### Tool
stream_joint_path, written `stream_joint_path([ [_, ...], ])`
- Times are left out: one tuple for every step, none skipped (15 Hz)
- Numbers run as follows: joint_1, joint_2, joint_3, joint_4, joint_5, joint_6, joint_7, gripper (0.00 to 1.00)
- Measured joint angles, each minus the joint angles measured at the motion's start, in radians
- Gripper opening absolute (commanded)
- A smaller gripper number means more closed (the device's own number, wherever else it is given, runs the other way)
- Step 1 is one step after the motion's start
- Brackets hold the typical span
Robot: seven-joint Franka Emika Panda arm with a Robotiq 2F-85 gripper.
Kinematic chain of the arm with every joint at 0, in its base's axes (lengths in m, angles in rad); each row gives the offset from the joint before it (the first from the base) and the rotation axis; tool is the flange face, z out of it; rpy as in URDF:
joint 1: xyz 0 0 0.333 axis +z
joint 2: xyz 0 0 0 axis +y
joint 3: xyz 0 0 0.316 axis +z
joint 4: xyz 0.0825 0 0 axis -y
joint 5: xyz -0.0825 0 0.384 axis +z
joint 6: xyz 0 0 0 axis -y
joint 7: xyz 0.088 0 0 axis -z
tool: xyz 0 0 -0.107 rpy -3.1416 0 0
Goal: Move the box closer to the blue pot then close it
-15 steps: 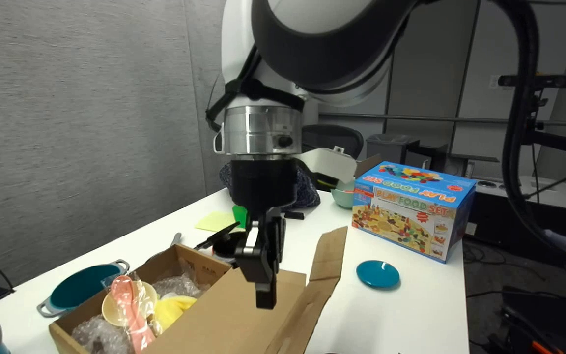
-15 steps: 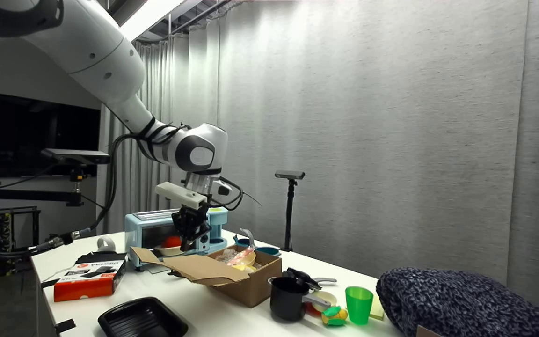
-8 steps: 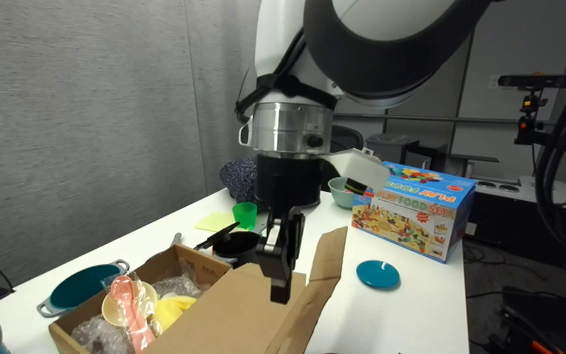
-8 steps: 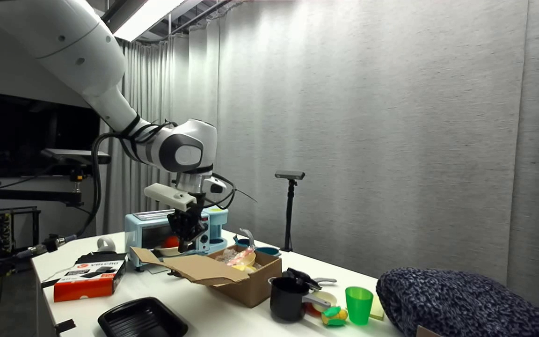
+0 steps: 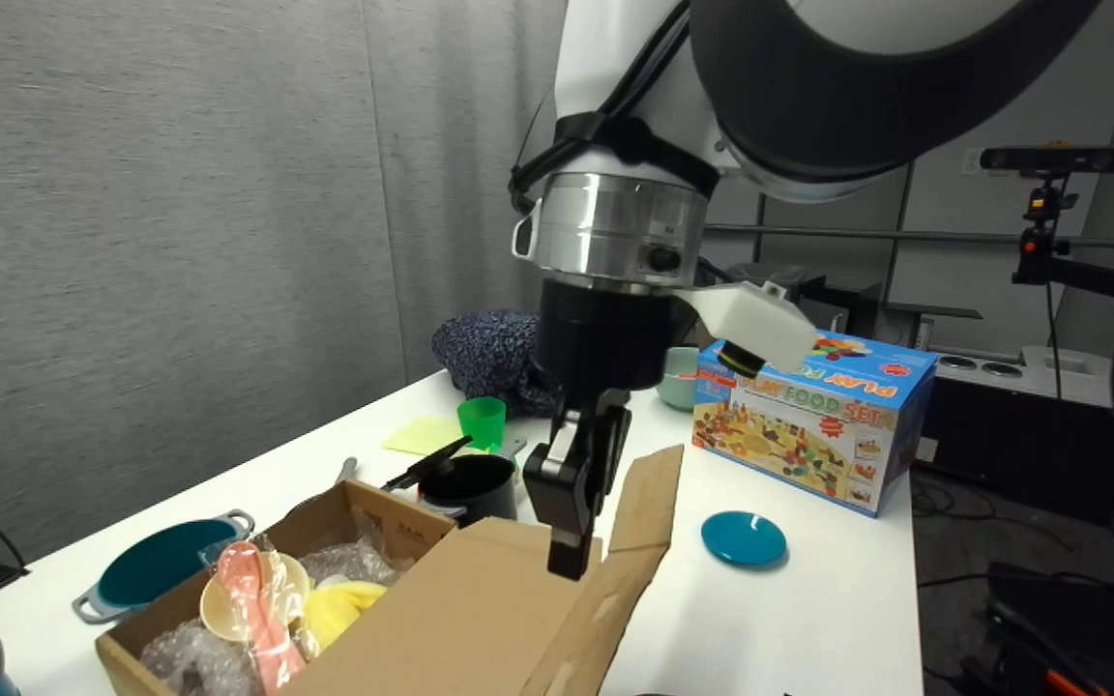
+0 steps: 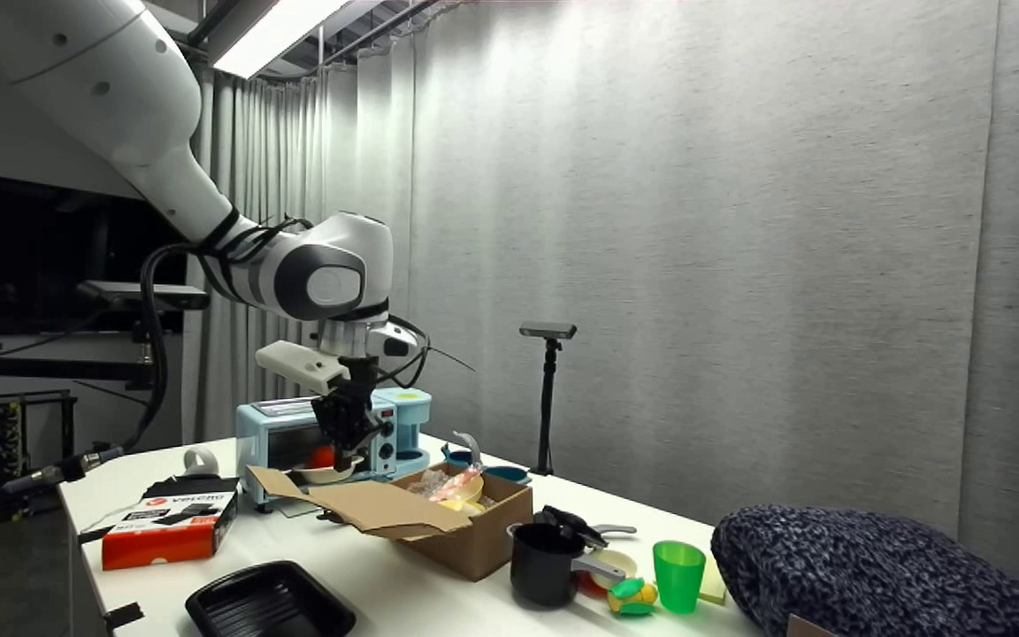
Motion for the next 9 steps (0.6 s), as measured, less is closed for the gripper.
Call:
stream_joint_path([
  [0.002, -0.002, 0.001, -0.007, 0.000, 0.007, 0.013, 0.00],
  [0.004, -0.004, 0.002, -0.012, 0.000, 0.010, 0.027, 0.00],
  [0.006, -0.004, 0.002, -0.015, 0.000, 0.011, 0.039, 0.01],
  [0.006, -0.004, -0.003, -0.015, 0.001, 0.012, 0.041, 0.01],
  [0.003, -0.005, -0.012, -0.012, 0.001, 0.012, 0.039, 0.01],
  [0.000, -0.005, -0.019, -0.010, 0.001, 0.012, 0.038, 0.01],
  [-0.003, -0.006, -0.026, -0.010, 0.001, 0.012, 0.035, 0.01],
  [-0.004, -0.007, -0.029, -0.010, 0.001, 0.012, 0.035, 0.01],
  [-0.004, -0.007, -0.029, -0.010, 0.001, 0.012, 0.035, 0.01],
])
